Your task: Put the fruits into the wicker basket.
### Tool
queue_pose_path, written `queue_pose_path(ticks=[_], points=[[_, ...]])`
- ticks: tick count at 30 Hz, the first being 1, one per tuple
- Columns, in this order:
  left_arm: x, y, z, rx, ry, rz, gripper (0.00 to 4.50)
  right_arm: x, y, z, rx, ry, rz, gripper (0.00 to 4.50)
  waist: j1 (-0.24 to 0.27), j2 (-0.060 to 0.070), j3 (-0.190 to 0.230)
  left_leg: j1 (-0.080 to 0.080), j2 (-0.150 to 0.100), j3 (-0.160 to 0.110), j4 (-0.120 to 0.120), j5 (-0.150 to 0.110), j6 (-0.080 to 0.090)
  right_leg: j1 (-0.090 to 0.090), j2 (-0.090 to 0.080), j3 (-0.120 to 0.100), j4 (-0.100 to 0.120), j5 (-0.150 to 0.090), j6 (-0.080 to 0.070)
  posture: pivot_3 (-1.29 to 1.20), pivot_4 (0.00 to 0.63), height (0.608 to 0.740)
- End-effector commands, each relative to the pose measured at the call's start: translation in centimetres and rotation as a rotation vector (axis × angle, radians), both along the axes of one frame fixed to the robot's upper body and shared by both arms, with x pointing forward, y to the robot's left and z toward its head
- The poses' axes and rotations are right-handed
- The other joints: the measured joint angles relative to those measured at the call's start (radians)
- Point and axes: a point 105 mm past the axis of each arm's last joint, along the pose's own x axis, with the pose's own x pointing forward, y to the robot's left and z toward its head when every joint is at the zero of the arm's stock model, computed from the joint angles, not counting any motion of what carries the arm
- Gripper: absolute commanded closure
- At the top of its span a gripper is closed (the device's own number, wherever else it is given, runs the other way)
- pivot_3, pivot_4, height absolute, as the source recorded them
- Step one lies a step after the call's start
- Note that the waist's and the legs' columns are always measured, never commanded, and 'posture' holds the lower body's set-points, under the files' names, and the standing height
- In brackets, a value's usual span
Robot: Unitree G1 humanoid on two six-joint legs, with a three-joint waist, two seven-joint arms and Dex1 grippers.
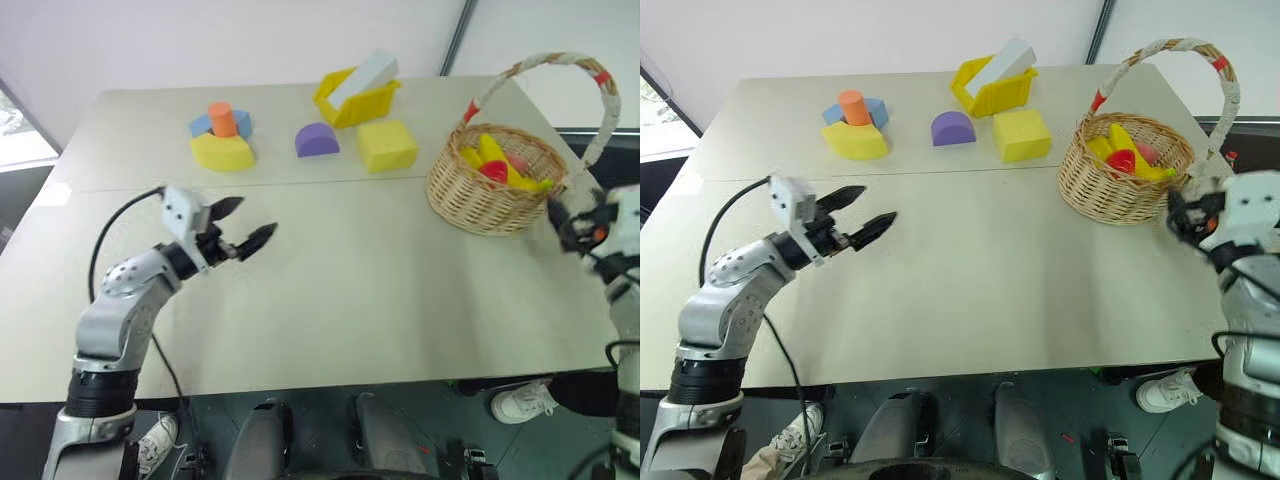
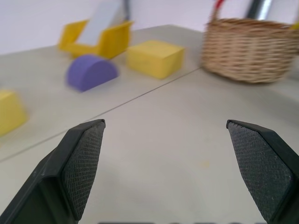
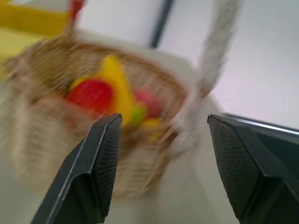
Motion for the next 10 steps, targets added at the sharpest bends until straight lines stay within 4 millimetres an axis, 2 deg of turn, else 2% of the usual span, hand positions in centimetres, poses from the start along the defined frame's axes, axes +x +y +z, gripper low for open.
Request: queue_pose_path(ticks=[1,3,4,10], points=[[-0.3,2.8,-0.6,0.012,-0.022,0.125,0.03,-0.3,7.0,-0.4,-0.024,-0.009,0.326,1.47,-0.006,0.0,0.0,0.001,0.0,0.0,0.0,0.0,0.0,0.0,0.0,0.0,0.0,0.0,0.0,0.0,0.15,0.74],[-0.8,4.0,-2.0,0.009,0.013,0.191,0.03,-0.2,9.7,-2.0,-0.013,0.029,0.441,1.47,-0.008,0.0,0.0,0.002,0.0,-0.001,0.0,0.0,0.0,0.002,0.0,-0.001,0.0,0.0,0.0,0.0,0.15,0.74],[-0.9,4.3,-2.4,0.008,0.021,0.209,0.03,-0.2,10.2,-2.4,-0.012,0.036,0.464,1.47,-0.008,0.0,0.0,0.003,0.0,-0.002,0.0,0.0,0.0,0.003,0.0,-0.001,0.0,0.0,0.0,0.0,0.15,0.74],[-1.9,4.9,-2.7,0.004,0.016,0.25,0.03,1.2,10.6,-3.3,-0.004,0.051,0.488,1.47,0.014,0.0,0.0,0.001,-0.002,-0.002,0.0,0.0,0.0,0.003,-0.003,-0.002,-0.001,0.0,0.0,0.0,0.15,0.74]])
